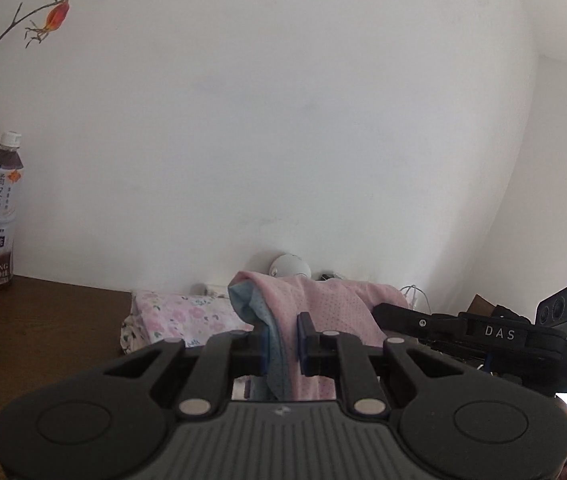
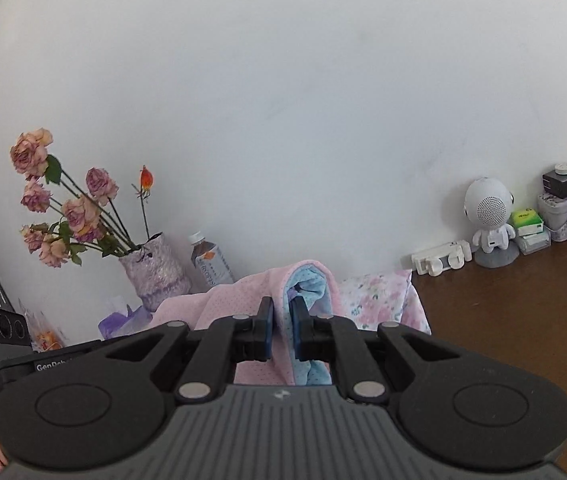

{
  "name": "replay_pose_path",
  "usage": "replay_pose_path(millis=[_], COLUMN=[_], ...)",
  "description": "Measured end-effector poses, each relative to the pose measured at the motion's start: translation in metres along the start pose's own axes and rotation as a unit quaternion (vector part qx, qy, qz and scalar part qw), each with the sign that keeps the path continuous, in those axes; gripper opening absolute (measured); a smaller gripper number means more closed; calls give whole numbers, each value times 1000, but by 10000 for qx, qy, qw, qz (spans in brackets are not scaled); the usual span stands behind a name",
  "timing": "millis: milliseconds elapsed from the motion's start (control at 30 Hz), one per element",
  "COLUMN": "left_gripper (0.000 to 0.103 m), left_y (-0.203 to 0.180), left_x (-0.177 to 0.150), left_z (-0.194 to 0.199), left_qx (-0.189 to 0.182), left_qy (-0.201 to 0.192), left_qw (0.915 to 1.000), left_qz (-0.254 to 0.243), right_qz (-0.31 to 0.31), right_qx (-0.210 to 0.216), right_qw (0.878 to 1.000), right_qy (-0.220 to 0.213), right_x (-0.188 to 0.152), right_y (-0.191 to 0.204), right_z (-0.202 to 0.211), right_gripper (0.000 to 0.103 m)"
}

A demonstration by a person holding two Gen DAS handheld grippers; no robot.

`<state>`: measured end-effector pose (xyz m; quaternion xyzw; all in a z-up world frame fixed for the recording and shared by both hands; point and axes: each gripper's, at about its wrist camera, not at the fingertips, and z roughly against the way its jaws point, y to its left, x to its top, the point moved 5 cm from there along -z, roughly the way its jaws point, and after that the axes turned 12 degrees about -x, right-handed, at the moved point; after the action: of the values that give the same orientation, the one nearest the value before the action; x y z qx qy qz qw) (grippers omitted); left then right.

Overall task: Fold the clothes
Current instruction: 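Carry the pink roll with both grippers toward the folded clothes stack, then lower the pink roll onto the stack and open both grippers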

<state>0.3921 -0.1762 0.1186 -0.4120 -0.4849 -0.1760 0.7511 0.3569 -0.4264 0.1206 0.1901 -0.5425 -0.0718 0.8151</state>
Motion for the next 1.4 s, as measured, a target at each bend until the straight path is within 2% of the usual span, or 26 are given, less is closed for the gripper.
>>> replay_pose_path(millis=[200, 267, 400, 600, 700, 800, 833, 967, 1067, 1100, 1167, 1233, 1300, 1367, 1400], left_gripper=[12, 12, 12, 12, 13, 20, 25, 26, 27, 31, 48, 57, 68, 81, 84], left_y=[57, 78, 102, 120, 129, 140, 143, 154, 151, 149, 145, 141, 136, 124, 117], left_x=[14, 12, 1, 0, -3, -7, -8, -14, -12, -12, -12, -12, -13, -22, -30], left_z=[-52, -68, -86, -102, -108, -107, -105, -97, -89, -83, -71, -60, -48, -36, -31], left_qx=[289, 472, 588, 512, 529, 496, 464, 341, 421, 470, 568, 665, 762, 843, 880], left_qy=[161, 249, 331, 236, 204, 67, 8, -223, -352, -438, -612, -785, -943, -836, -757], left_qw=[9982, 9962, 9941, 9935, 9927, 9902, 9893, 9847, 9867, 9872, 9879, 9880, 9877, 9911, 9923], left_qz=[507, 687, 844, 991, 1067, 1306, 1386, 1694, 1533, 1457, 1306, 1153, 987, 596, 424], right_qz=[6, -183, -712, -1054, -1024, -1046, -1087, -1365, -1514, -1519, -1492, -1452, -1373, -1149, -994], right_qx=[-233, -254, -277, -278, -271, -273, -242, -163, -125, -134, -167, -204, -243, -277, -284], right_qw=[9995, 9988, 9943, 9915, 9918, 9914, 9911, 9883, 9867, 9867, 9875, 9884, 9899, 9929, 9946], right_qy=[207, 383, 742, 708, 720, 734, 731, 656, 585, 559, 477, 384, 266, 90, 15], right_x=[24, 23, 5, -7, -6, -5, -7, -13, -16, -16, -15, -13, -12, -14, -16], right_y=[-9, -17, -40, -63, -67, -67, -67, -71, -76, -76, -78, -79, -80, -79, -76], right_z=[-71, -97, -141, -169, -179, -186, -187, -188, -187, -186, -180, -172, -161, -144, -135], right_gripper=[9, 9, 9, 9, 9, 9, 9, 12, 12, 12, 14, 17, 26, 49, 52])
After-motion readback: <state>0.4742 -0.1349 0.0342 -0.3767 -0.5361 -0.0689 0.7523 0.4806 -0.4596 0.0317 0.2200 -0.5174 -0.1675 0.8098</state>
